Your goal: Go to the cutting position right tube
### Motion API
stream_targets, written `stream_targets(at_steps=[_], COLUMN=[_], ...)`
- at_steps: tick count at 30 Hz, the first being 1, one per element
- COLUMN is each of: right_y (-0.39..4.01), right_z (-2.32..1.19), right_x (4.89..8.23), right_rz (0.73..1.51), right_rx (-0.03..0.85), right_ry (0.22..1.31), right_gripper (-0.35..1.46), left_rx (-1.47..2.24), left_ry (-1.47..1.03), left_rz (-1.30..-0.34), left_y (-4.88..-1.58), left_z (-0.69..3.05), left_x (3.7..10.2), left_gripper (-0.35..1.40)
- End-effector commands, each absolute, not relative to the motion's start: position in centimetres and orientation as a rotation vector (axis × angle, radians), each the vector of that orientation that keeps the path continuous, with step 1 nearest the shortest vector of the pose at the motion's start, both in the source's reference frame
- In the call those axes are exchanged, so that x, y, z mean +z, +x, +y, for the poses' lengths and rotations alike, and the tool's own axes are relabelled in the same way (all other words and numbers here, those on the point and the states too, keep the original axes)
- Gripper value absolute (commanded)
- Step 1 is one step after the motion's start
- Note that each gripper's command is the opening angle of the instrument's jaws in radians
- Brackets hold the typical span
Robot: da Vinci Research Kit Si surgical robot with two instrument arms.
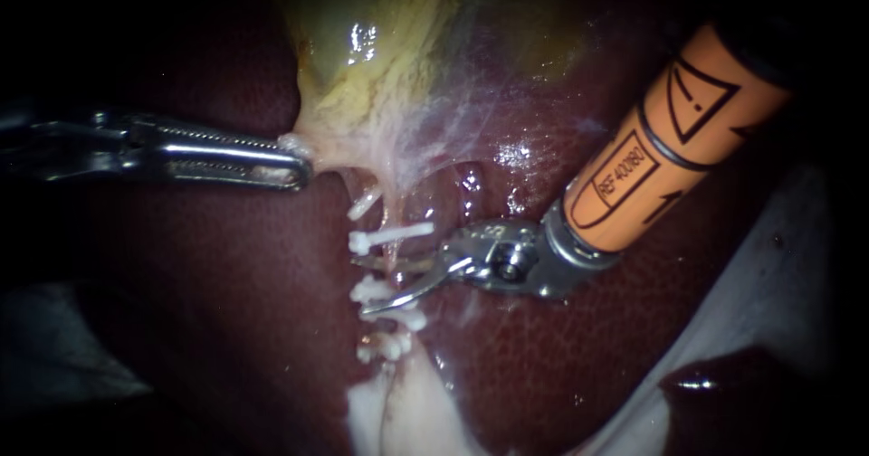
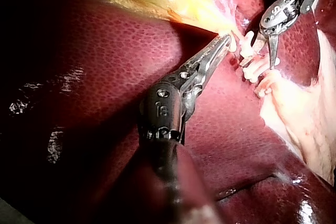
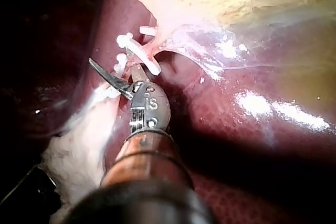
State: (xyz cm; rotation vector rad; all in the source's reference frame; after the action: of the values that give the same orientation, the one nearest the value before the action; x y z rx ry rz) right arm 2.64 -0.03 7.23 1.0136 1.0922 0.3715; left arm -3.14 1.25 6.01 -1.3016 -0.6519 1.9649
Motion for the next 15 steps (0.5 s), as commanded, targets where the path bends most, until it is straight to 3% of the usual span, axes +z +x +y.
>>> stream_targets(at_steps=[1, 15], right_y=[2.66, 2.95], right_z=[-0.03, 0.01], right_x=[7.23, 7.23], right_rz=[1.096, 1.133], right_rx=[0.376, 0.431], right_ry=[1.014, 0.98], right_gripper=[1.38, 1.38], left_rx=[1.965, 1.965], left_ry=[-1.301, -1.3], left_rz=[-0.651, -0.65], left_y=[-3.15, -3.17], left_z=[1.25, 1.25], left_x=[6.02, 6.02], left_gripper=[-0.35, -0.35])
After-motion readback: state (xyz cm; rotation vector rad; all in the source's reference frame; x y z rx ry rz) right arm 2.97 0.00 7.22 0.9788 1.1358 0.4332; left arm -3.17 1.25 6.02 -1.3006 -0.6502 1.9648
